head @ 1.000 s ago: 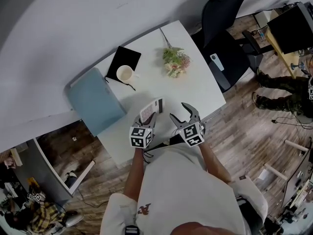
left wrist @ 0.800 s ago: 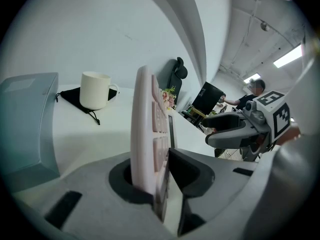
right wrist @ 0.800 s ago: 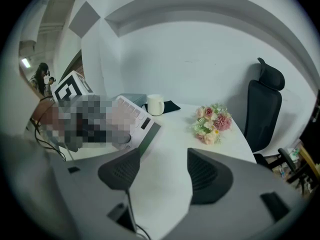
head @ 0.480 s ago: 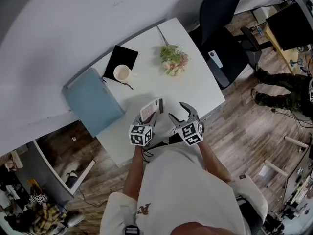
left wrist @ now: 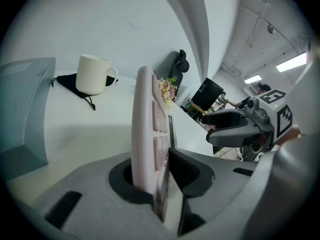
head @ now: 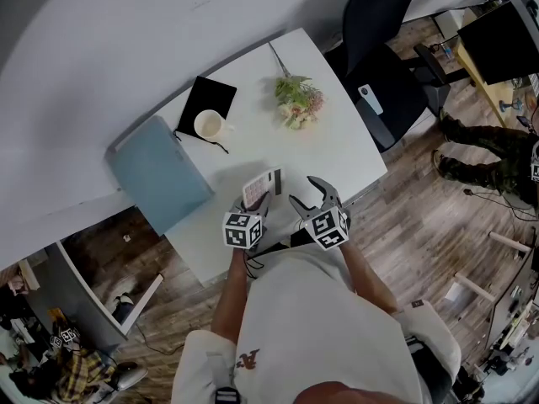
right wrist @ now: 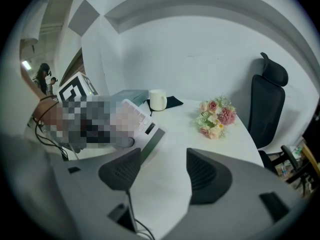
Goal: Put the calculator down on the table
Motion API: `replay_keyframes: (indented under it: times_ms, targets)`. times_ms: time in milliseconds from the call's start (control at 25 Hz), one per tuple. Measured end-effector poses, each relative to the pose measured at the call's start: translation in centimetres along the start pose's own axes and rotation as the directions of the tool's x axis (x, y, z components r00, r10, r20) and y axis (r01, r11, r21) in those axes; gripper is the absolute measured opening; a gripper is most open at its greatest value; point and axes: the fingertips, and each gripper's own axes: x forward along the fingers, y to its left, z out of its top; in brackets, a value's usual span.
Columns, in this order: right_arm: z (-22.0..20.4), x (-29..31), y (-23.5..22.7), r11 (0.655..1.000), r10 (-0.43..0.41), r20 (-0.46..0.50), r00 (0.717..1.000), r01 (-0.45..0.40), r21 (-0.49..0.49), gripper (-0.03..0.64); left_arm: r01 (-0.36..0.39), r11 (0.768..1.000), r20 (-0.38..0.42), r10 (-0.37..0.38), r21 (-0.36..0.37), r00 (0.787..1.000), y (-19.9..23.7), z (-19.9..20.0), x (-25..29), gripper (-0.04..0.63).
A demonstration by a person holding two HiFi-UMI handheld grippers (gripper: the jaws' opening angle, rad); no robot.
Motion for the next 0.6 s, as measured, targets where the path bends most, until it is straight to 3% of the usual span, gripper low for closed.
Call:
replay_keyframes:
  times_ms: [600]
  targets:
    - [-0.51,0.11,0.46,1.0,0.007,-0.009,1.0,-0.007,0.003,0.287,0.008,0.999,-0.013,-0.008,-0.036,1.0,0.11,-0.57,0.53,0.109]
